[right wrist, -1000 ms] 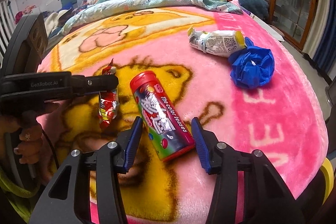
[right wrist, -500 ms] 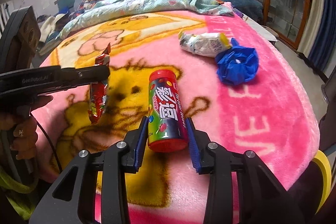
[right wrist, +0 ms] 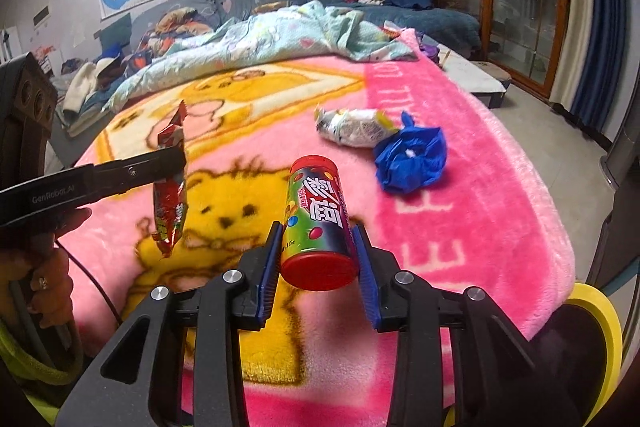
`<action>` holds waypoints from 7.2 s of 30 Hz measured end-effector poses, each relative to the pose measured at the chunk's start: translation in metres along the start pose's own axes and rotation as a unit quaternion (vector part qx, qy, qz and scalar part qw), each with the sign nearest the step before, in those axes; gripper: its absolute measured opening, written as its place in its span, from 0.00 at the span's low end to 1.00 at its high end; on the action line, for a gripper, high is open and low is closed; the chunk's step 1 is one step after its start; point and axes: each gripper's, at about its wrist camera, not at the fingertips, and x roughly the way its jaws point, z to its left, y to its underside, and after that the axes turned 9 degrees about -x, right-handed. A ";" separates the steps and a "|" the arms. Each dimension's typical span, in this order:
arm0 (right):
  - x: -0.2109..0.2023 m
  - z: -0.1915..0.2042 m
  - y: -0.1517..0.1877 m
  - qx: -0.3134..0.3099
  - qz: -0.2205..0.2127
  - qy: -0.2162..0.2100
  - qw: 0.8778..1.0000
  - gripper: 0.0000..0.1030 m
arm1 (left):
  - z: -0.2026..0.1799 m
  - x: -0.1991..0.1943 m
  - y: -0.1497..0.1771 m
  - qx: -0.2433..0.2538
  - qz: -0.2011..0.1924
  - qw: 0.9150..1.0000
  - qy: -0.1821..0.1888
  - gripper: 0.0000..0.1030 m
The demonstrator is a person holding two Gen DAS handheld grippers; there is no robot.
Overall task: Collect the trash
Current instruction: 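Close the right gripper on the red candy tube and lift it, then carry the red wrapper and red candy tube in both grippers over the bin, then open both grippers to drop the wrapper and candy tube into the bin, then move both open grippers back to the silver packet and blue bag, then grasp the silver-yellow snack packet with the left gripper while the right gripper grasps the blue bag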
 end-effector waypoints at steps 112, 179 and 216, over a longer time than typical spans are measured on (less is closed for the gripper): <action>-0.131 -0.189 0.173 0.308 0.012 0.164 0.937 0.32 | -0.240 0.105 0.113 0.295 0.125 0.938 0.131 0.09; -0.038 -0.082 0.025 0.103 -0.017 0.073 0.992 0.68 | -0.072 0.074 -0.040 0.070 -0.075 0.994 -0.046 0.89; 0.100 -0.081 -0.022 0.081 0.048 0.048 0.994 0.17 | 0.019 0.155 -0.064 -0.106 0.048 0.993 -0.002 0.26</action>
